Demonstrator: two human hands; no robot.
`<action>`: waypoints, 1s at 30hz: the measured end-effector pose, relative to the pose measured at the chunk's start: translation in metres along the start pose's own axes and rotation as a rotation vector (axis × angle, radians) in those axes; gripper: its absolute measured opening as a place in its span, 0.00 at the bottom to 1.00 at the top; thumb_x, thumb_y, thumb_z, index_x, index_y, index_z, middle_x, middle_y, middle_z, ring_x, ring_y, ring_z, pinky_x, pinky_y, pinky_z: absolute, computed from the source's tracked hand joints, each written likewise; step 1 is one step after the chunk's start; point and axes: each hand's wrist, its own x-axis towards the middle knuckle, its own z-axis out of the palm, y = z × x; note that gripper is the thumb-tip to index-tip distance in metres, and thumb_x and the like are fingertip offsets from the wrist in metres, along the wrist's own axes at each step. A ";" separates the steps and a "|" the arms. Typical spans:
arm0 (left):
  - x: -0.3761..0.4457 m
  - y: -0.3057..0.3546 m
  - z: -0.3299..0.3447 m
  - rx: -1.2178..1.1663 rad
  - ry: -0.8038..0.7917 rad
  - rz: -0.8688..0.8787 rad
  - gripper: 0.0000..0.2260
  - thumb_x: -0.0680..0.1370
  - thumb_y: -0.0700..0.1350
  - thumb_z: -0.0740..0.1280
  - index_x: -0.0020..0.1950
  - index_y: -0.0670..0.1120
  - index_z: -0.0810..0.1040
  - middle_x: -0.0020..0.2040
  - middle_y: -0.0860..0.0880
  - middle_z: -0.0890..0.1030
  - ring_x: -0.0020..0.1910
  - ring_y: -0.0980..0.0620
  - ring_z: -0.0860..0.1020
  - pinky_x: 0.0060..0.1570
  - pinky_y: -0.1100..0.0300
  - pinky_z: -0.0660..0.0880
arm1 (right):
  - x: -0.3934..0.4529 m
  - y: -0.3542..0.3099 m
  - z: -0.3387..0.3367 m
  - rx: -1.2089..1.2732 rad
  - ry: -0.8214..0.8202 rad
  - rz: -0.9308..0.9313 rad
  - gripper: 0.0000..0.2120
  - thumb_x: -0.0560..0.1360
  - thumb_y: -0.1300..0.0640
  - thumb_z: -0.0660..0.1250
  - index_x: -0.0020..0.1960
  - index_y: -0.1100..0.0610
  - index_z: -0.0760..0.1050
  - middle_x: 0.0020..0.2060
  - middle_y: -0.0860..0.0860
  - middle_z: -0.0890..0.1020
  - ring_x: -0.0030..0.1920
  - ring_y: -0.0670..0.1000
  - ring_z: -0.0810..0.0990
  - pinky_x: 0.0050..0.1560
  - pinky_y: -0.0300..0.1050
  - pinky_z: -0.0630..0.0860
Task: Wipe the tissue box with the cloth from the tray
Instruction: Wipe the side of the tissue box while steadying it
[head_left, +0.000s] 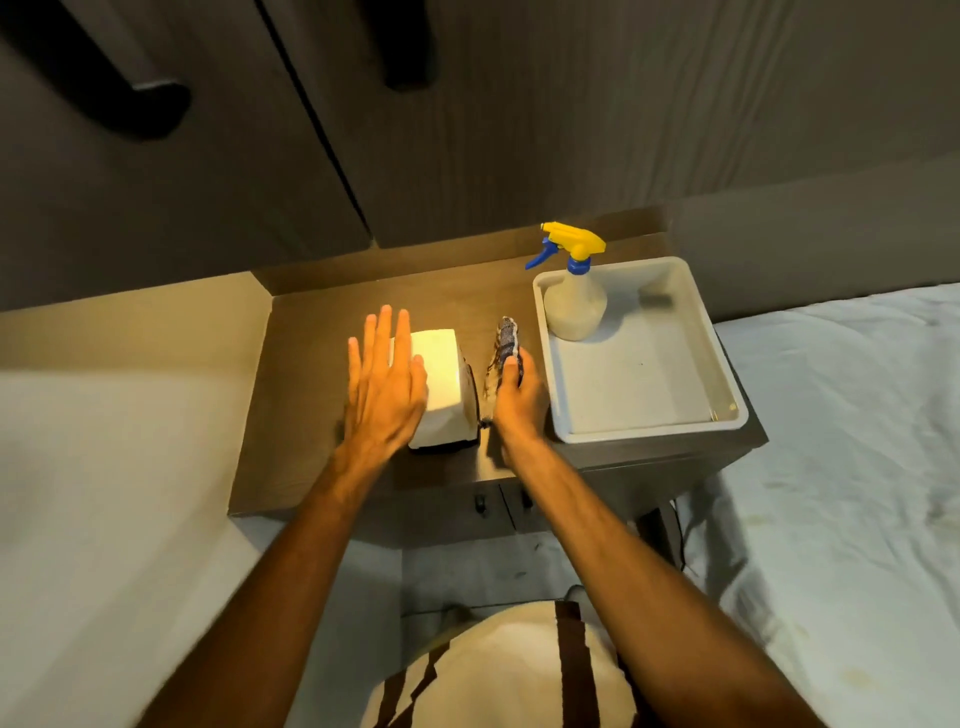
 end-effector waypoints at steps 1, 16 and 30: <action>0.003 0.006 0.002 -0.002 -0.012 0.032 0.31 0.83 0.55 0.45 0.85 0.47 0.47 0.86 0.44 0.47 0.86 0.43 0.45 0.83 0.41 0.41 | -0.002 0.005 0.003 -0.019 -0.026 0.025 0.22 0.87 0.50 0.53 0.79 0.53 0.67 0.70 0.56 0.79 0.67 0.56 0.80 0.57 0.44 0.80; 0.008 0.014 0.019 0.080 -0.057 0.050 0.30 0.83 0.55 0.43 0.85 0.47 0.50 0.86 0.46 0.52 0.86 0.46 0.49 0.83 0.43 0.42 | 0.015 -0.001 0.026 -0.057 -0.364 -0.012 0.24 0.87 0.46 0.51 0.82 0.47 0.62 0.74 0.57 0.75 0.71 0.58 0.77 0.70 0.55 0.77; 0.008 0.014 0.020 0.098 -0.055 0.055 0.29 0.84 0.54 0.43 0.85 0.47 0.49 0.86 0.46 0.51 0.86 0.45 0.48 0.83 0.42 0.42 | 0.024 -0.002 0.030 -0.060 -0.375 0.034 0.22 0.87 0.45 0.51 0.79 0.46 0.65 0.68 0.58 0.80 0.64 0.58 0.81 0.62 0.54 0.80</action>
